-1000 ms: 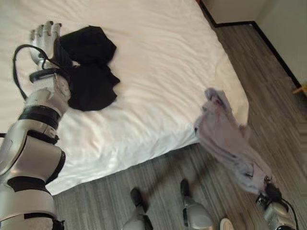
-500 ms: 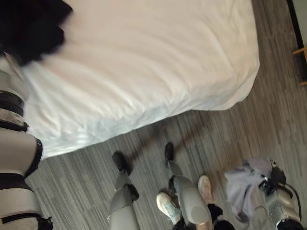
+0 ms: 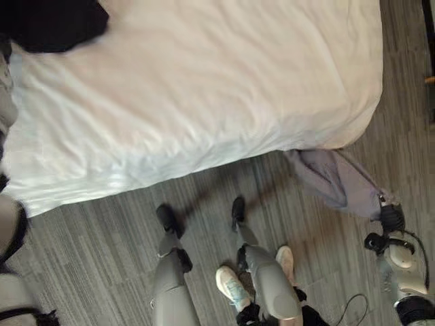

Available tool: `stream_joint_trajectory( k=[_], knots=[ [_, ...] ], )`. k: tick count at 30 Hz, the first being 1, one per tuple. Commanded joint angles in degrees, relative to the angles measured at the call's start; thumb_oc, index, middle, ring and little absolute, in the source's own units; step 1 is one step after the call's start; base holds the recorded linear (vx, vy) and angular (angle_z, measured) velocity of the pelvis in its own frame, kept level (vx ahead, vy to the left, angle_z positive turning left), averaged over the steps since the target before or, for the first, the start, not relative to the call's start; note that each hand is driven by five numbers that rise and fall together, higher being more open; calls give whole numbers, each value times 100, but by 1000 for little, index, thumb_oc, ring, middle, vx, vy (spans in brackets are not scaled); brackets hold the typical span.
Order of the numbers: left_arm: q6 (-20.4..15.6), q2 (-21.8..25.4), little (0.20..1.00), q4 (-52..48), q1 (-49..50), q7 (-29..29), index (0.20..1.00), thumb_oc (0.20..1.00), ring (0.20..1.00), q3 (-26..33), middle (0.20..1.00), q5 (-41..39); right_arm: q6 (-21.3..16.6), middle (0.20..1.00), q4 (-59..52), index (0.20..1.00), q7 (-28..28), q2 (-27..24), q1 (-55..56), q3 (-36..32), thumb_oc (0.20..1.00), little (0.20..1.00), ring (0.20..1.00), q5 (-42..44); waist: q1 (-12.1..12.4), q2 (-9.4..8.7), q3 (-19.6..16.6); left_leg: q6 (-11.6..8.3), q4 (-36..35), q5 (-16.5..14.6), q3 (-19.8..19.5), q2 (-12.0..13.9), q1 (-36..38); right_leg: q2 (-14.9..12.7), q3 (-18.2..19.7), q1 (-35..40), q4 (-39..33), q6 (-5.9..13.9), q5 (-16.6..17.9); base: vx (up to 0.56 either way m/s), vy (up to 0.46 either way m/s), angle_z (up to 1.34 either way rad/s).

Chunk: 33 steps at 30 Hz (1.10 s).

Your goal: Pick up bed clothes into laundry basket.

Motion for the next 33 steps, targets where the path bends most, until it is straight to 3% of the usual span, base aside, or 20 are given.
stream_joint_trajectory(
  k=[1, 3, 4, 16, 18, 20, 23, 24, 26, 29, 30, 33],
  knots=[
    [-207, -736, 200, 110, 455, 632, 200, 200, 200, 1127, 200, -732, 61, 200, -611, 200, -462, 10, 82, -167, 200, 200, 200, -751, 232, 454, -230, -304, -1007, -215, -56, -22, 1247, -814, -260, 422, 75, 896, 26, 76, 35, -1],
    [-251, -947, 200, 224, 397, 626, 200, 200, 200, 1170, 200, -841, 115, 200, -628, 200, -449, 67, 78, -132, 200, 200, 200, -793, 222, 473, -283, -286, -1007, -250, -43, -70, 1372, -824, -264, 538, 75, 896, -4, 55, 46, 14],
    [-371, -1282, 200, 221, 374, 504, 200, 200, 200, 1208, 200, -1141, 275, 200, -662, 200, -440, 160, 118, -112, 200, 200, 200, -853, 205, 524, -424, -245, -1007, -319, -44, -168, 1586, -869, -278, 739, 75, 896, -29, 66, 61, 13],
    [-741, -2147, 200, -730, 1053, 252, 200, 200, 200, 1717, 200, -1737, 585, 200, -636, 200, -449, 256, 145, -462, 200, 200, 200, -852, 160, 705, -1102, -47, -1007, -549, -42, -502, 2320, -973, -142, 1367, 75, 896, -175, 52, 48, 1],
    [-1123, -2732, 200, -1342, 1276, 358, 200, 200, 200, 2012, 200, -2612, 686, 200, -505, 200, -719, 159, -139, -707, 200, 200, 200, -762, 136, 758, -1099, -9, -1007, -535, -189, -552, 2369, -922, 112, 1471, 299, 896, -148, -25, -9, -1],
    [-1449, -3005, 200, -2032, 1603, 259, 200, 200, 200, 2306, 200, -3227, 726, 200, -470, 200, -848, 24, -250, -820, 200, 200, 200, -706, 183, 872, -1011, 78, -1007, -466, -198, -481, 2393, -797, 340, 1325, 1070, 878, -513, -150, 32, 20],
    [-1676, -3272, 200, -2852, 2127, 182, 200, 200, 200, 2608, 200, -3704, 820, 200, -529, 200, -933, -145, -312, -917, 200, 200, 200, -706, 328, 1022, -974, 166, -1007, -369, -86, -366, 2415, -773, 168, 1303, 2027, 730, -814, -120, 39, -13],
    [-1843, -3486, 200, -3575, 2710, 76, 200, 200, 200, 2830, 200, -3922, 852, 200, -656, 200, -1025, -220, -349, -1028, 200, 200, 200, -786, 470, 1140, -994, 246, -1007, -336, 56, -309, 2473, -861, -96, 1377, 3088, 661, -927, -109, 83, -43],
    [-1880, -3661, 200, -4365, 3560, -137, 200, 200, 200, 3062, 200, -4055, 925, 200, -827, 200, -1062, -303, -331, -1122, 200, 200, 200, -933, 633, 1166, -1115, 276, -1007, -291, 177, -336, 2458, -951, -279, 1502, 3511, 611, -921, -84, 22, -79],
    [-1994, -3770, 200, -4969, 4344, -380, 200, 200, 200, 3217, 200, -4308, 928, 200, -997, 200, -1135, -403, -329, -1256, 200, 200, 200, -1008, 816, 1079, -1201, 312, -1007, -278, 297, -421, 2444, -1010, -448, 1814, 3639, 622, -897, -105, -65, -34],
    [-2151, -3826, 200, -5629, 5413, -694, 200, 200, 200, 3660, 200, -4502, 967, 200, -1065, 200, -1129, -555, -248, -1561, 200, 200, 200, -1069, 1020, 974, -1257, 304, -1007, -257, 466, -441, 2417, -1072, -659, 2013, 3501, 633, -763, -119, -126, -24],
    [-2257, -4210, 200, -6270, 6770, -1005, 200, 200, 200, 4171, 200, -4761, 967, 200, -1184, 200, -1163, -726, -210, -1887, 200, 200, 200, -1271, 1283, 899, -1459, 231, -1007, -352, 693, -435, 2470, -1216, -1108, 2422, 2929, 763, -652, -78, -137, -70]
  ],
)
